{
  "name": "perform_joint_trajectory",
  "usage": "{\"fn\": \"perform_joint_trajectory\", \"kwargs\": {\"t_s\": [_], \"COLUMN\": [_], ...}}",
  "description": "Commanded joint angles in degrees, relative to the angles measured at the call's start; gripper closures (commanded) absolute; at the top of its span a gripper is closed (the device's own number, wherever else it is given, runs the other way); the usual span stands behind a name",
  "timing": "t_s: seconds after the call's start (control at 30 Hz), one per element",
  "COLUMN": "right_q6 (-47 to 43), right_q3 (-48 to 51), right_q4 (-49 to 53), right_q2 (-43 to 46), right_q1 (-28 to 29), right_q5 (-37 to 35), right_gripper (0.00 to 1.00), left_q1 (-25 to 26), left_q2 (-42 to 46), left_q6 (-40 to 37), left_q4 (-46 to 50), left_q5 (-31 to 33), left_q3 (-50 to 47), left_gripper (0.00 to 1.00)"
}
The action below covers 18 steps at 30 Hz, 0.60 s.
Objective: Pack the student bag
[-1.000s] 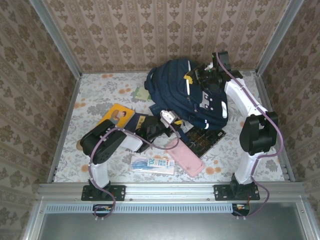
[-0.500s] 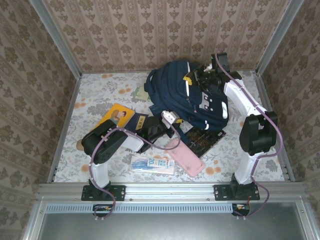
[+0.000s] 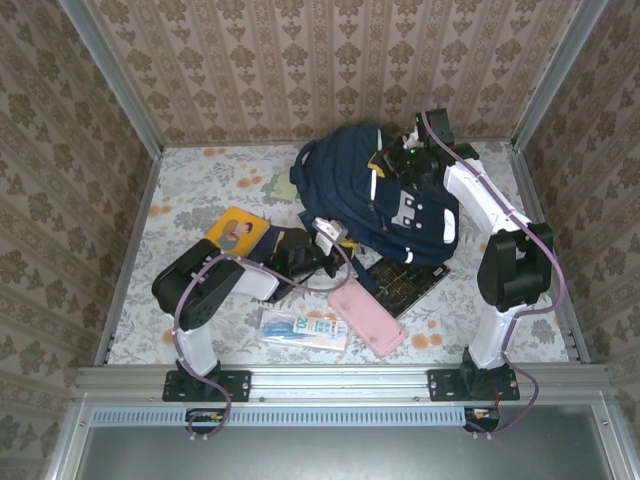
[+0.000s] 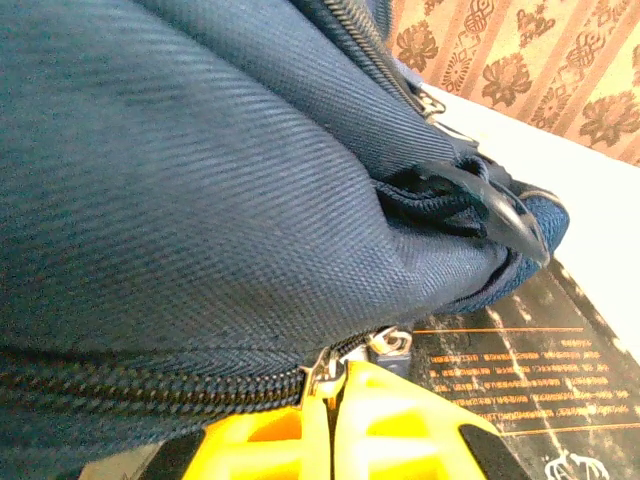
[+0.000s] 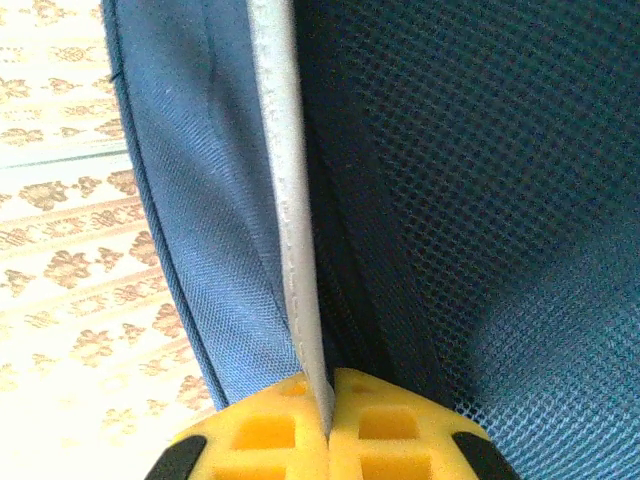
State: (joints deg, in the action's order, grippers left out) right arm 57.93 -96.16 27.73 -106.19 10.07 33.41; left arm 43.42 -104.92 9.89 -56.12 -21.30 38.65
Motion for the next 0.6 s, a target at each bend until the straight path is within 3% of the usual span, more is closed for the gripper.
{"fn": "perform_joint_trajectory", "kwargs": {"t_s": [0.0,0.17,0.3,0.37,0.43,0.57], "right_q6": [-8.27,-13.49,-15.79,-16.39,-17.16,-19.3], "right_q3": [-0.47,-0.38,-0.69,-1.21,-1.41,1.62], "right_q4": [4.39,6.82,8.64,10.65,12.51,13.78], "right_q2": [3.47,2.64,2.07,2.67,4.21,9.84], "right_q1": [-0.49,0.65,1.9,2.43,2.95,5.04], "right_q5": [-6.55,-12.25,-16.21,-19.91,-23.66,-31.9], "right_gripper": [1.0,1.0,0.6,0.47,0.4,0.39], "left_q1": [-3.56,-5.07,-6.09,-6.75,-7.68,-9.19], "left_q2": [2.0,0.45,-1.05,-1.91,-2.75,-5.03], "left_q6": [10.58,15.88,20.87,24.3,28.18,37.8], "left_q4": [-0.22,1.92,3.32,2.86,2.46,0.81], "left_q5": [-7.33,-11.95,-15.12,-17.18,-18.16,-20.45], "left_q3": [0.57,1.75,4.72,6.46,8.21,11.6], "left_gripper": [1.0,1.0,1.0,1.0,1.0,1.0]}}
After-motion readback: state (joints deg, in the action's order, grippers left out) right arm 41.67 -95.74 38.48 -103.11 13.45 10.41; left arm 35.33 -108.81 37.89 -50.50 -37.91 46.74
